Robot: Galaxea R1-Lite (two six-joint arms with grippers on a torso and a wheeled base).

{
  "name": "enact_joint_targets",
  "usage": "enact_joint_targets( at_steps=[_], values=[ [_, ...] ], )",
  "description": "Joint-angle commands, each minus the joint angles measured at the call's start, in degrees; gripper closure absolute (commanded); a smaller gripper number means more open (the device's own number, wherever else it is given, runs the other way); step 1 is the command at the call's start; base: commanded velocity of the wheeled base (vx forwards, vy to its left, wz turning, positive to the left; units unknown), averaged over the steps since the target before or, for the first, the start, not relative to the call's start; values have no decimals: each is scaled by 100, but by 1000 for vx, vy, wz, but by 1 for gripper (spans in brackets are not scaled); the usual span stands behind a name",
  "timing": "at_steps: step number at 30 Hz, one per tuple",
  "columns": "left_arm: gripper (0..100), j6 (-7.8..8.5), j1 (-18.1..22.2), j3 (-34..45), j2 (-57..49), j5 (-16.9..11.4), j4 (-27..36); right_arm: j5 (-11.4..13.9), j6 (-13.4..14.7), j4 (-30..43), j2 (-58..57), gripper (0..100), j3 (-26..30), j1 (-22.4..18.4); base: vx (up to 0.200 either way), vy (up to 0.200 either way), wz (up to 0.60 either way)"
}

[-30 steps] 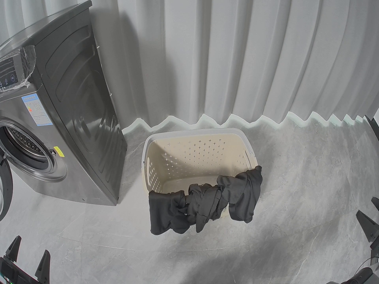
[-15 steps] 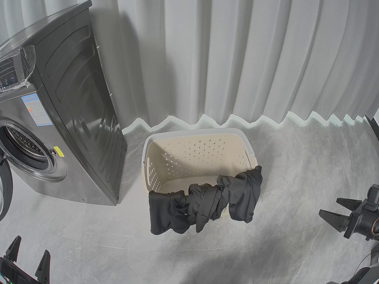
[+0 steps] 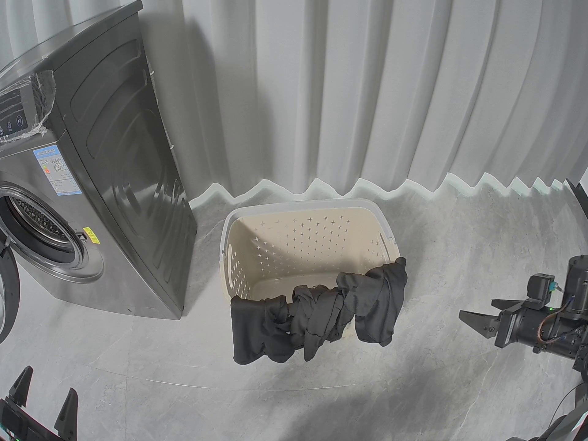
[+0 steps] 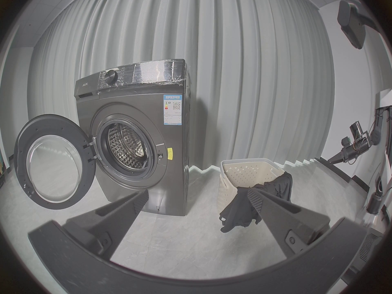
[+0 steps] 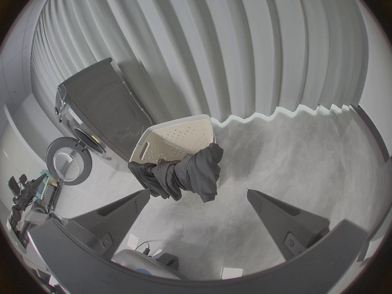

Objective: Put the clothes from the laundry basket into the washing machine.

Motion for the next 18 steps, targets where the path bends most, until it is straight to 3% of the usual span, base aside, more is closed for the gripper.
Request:
enact_joint_targets(
  at_steps=[1,4,9,18],
  values=[
    [0,-2,0,84,-92,4,-1,-73,28,-352,1075,0,-150,205,0,0,0],
    [0,-2,0,84,-92,4,-1,-82,37,-378,1242,0,-256,258,0,0,0],
    [0,-2,0,84,-92,4,-1,-196,450,-387,1602,0,-519,486,0,0,0],
    [0,-2,0,84,-92,4,-1,-319,494,-853,2455,0,-739,706,0,0,0]
  ],
)
